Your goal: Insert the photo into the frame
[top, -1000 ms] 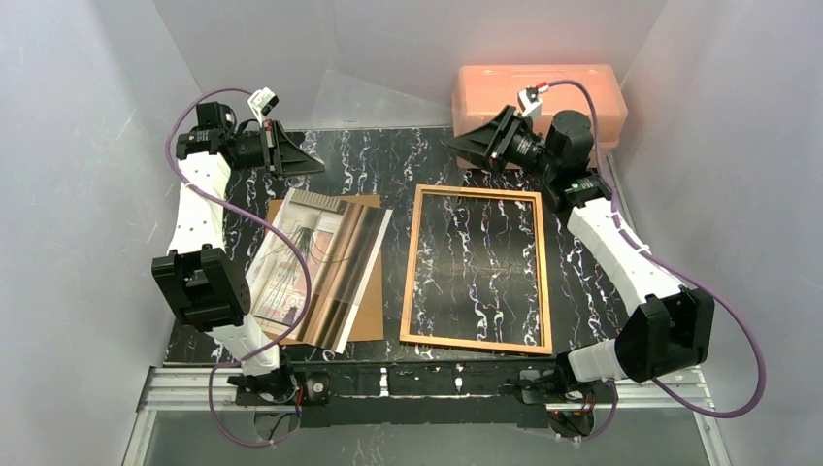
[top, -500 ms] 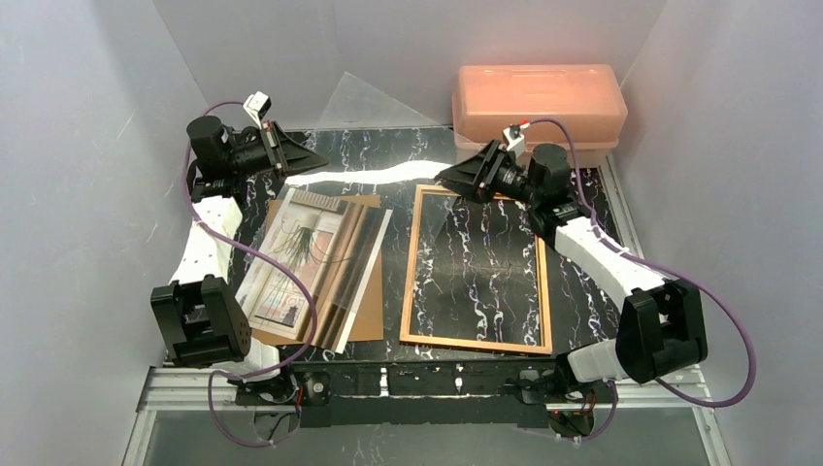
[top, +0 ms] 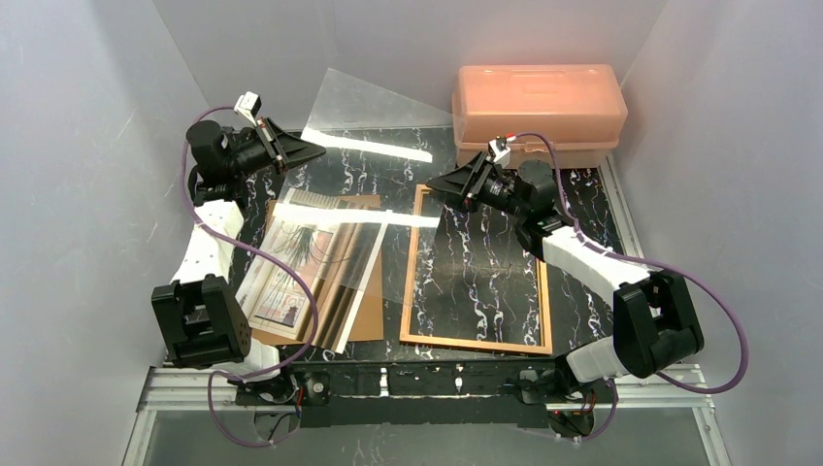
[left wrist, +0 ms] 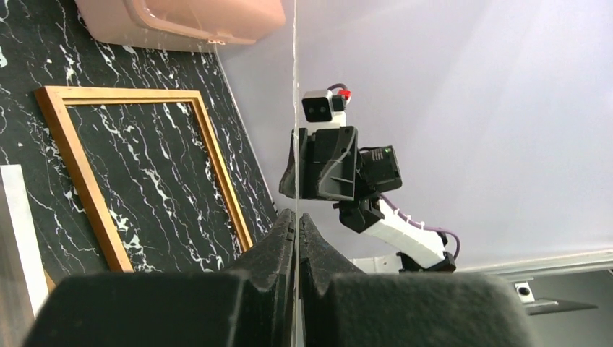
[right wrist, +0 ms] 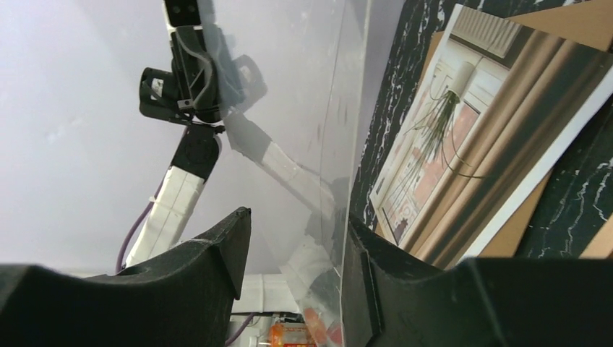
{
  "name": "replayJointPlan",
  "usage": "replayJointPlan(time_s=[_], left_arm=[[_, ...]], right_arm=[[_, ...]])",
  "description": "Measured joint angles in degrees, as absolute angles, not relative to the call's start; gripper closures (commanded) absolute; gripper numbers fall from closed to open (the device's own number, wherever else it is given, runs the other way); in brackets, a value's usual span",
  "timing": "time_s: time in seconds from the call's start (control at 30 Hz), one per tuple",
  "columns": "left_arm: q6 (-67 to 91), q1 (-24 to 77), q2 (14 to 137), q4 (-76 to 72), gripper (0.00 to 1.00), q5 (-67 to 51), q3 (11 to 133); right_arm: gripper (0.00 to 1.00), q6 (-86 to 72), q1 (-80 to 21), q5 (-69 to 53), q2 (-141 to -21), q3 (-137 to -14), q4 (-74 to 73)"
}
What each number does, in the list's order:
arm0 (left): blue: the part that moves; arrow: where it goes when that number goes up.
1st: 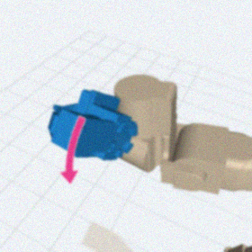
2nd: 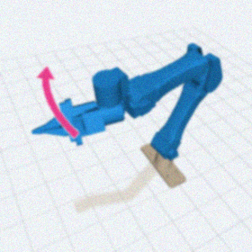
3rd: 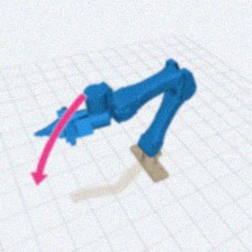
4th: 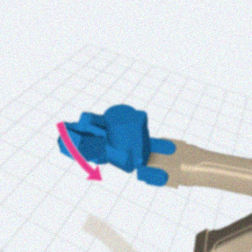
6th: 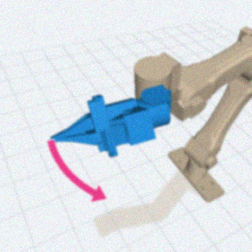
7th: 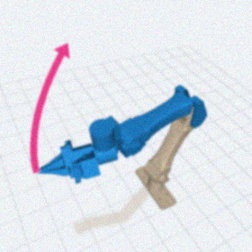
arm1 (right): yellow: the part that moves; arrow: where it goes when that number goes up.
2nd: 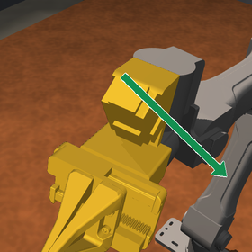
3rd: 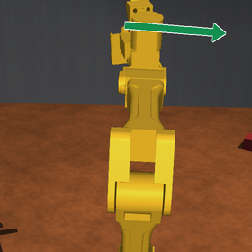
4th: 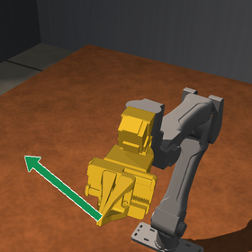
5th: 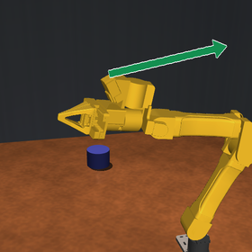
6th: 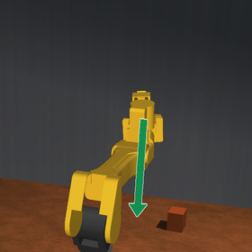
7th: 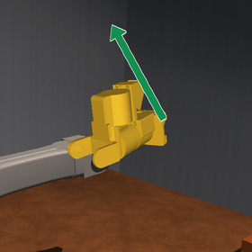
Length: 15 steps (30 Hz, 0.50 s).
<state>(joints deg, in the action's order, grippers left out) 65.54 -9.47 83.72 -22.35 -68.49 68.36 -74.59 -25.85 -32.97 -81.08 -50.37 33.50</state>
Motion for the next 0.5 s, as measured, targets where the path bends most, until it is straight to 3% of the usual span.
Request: replayJointPlan(time_s=[0.17,0.33,0.37,0.4,0.43,0.5], left_arm=[[66.3,-9.5,82.8,-22.4,1.00,-66.1,67.0],[66.2,-9.5,82.7,-22.8,0.99,-64.8,66.8],[66.0,-9.5,82.6,-22.7,0.84,-64.7,66.6],[65.3,-9.5,82.6,-22.3,0.61,-64.6,66.4],[64.0,-9.5,82.6,-21.5,0.46,-64.6,66.3],[59.7,-9.5,82.6,-17.2,0.26,-63.9,66.5]], right_arm=[[0.58,-75.5,-26.9,-32.8,-81.1,-50.3,35.7],[0.87,-76.1,-27.4,-32.2,-80.7,-49.8,36.2],[0.93,-75.9,-27.4,-32.1,-80.5,-49.8,35.9],[0.99,-75.5,-27.4,-31.9,-80.1,-49.8,35.4],[0.99,-74.7,-27.4,-31.6,-79.5,-49.9,34.2],[0.99,-72.4,-27.4,-31.2,-78.2,-50.8,29.6]])
